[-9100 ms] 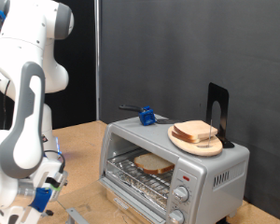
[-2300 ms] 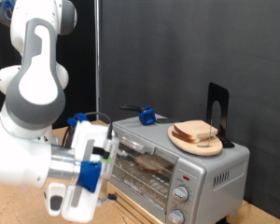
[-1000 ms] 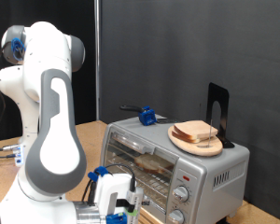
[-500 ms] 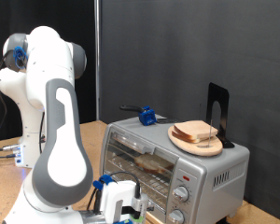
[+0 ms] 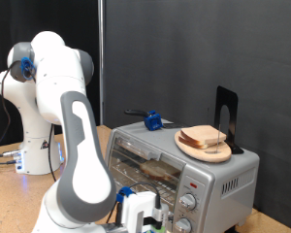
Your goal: Make a piece of toast with the oven
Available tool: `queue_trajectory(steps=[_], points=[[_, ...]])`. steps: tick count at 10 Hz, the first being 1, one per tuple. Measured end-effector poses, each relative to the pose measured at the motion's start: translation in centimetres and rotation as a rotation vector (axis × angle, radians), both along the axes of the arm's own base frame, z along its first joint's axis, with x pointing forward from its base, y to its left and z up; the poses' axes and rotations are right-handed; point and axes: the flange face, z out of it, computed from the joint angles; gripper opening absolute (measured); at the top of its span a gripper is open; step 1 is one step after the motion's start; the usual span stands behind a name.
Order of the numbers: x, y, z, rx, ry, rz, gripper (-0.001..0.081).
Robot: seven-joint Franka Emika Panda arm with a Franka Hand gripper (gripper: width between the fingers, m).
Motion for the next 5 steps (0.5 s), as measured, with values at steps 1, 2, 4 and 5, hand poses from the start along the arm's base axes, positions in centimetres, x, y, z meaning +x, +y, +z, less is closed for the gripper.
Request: queue_trajectory(steps=[1,2,4,5], points=[[0.2,1.1,-0.1,-0.004,-0.001,0.006,0.0809],[0.3,2.0,-0.2,-0.007,-0.002,0.011,0.0809],[0.4,3.5,-0.4,-0.006,0.001,0.023,0.0809],[0.4,3.6,-0.4,-0.01,0.001,0.019,0.0809]])
